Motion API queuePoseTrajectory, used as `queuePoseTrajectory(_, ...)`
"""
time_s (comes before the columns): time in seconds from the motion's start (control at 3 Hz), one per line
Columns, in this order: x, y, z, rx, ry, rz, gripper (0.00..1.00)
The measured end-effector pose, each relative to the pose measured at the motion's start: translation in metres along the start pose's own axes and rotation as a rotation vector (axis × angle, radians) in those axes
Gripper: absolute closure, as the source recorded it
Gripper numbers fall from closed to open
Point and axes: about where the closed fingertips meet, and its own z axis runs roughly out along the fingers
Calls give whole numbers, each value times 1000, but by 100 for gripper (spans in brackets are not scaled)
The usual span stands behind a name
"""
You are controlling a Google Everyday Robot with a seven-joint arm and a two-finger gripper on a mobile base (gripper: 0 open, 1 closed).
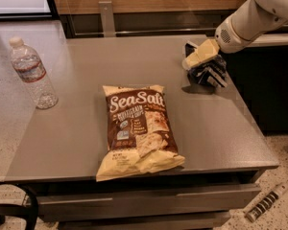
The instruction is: Move blue chip bag near water bottle
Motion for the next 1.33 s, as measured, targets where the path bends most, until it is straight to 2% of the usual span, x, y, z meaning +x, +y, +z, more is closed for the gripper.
queuePoseTrajectory(0.33, 9, 1, 22, 18, 40, 88, 0)
queuePoseTrajectory(0.67, 27, 0, 31, 34, 63, 146, 0)
queuePoseTrajectory(1.0, 28, 1, 34, 30, 68, 146, 18)
queuePoseTrajectory(1.33, 28, 2, 36, 28, 70, 144, 41)
